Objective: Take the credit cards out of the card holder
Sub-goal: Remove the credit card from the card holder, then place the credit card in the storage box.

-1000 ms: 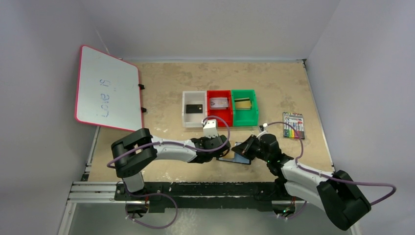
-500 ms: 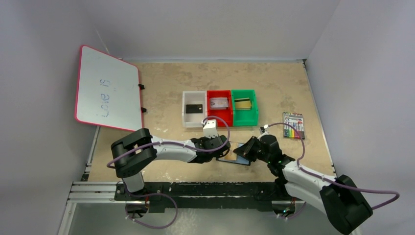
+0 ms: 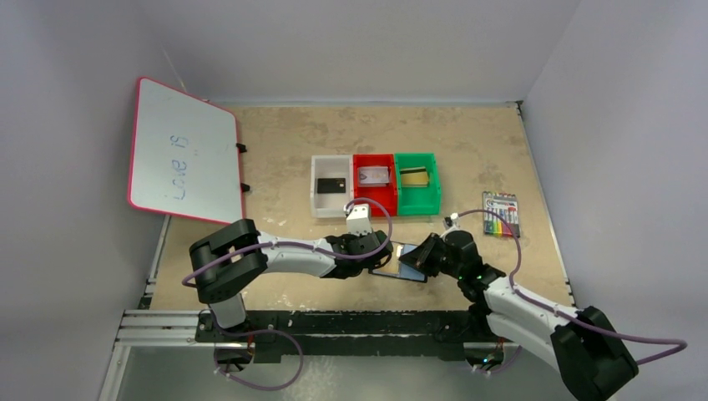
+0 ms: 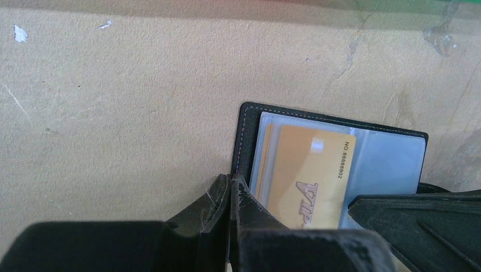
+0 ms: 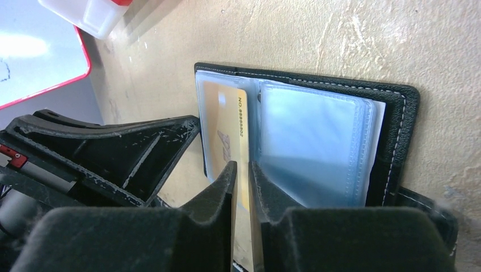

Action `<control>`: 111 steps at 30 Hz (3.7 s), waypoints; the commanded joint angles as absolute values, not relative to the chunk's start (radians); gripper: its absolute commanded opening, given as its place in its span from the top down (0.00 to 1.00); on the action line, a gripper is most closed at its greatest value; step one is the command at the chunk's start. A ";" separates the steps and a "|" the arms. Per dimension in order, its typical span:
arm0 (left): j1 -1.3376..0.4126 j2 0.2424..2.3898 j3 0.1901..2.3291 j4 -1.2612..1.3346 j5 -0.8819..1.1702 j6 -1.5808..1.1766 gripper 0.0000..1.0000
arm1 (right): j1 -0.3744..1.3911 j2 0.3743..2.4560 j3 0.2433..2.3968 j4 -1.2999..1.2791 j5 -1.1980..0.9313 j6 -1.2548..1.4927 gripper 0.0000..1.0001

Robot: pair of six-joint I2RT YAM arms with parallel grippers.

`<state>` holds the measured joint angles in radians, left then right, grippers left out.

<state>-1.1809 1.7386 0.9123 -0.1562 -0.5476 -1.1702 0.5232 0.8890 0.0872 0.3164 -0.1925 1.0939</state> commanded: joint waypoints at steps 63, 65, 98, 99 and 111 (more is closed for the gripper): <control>-1.172 1.673 0.880 -0.205 -0.590 -1.196 1.00 | 0.521 0.845 0.159 0.170 -0.161 1.030 1.00; -1.170 1.667 0.875 -0.209 -0.594 -1.198 1.00 | 0.521 0.823 0.176 0.124 -0.139 1.022 1.00; -1.167 1.590 0.823 -0.197 -0.590 -1.171 1.00 | 0.516 1.013 0.540 0.499 0.278 -0.352 1.00; -1.167 1.579 0.817 -0.196 -0.594 -1.173 1.00 | 0.516 1.057 0.562 0.495 0.268 -0.412 1.00; -1.167 1.382 0.749 -0.241 -0.644 -1.147 0.93 | 0.377 1.196 0.568 0.599 0.015 -0.752 1.00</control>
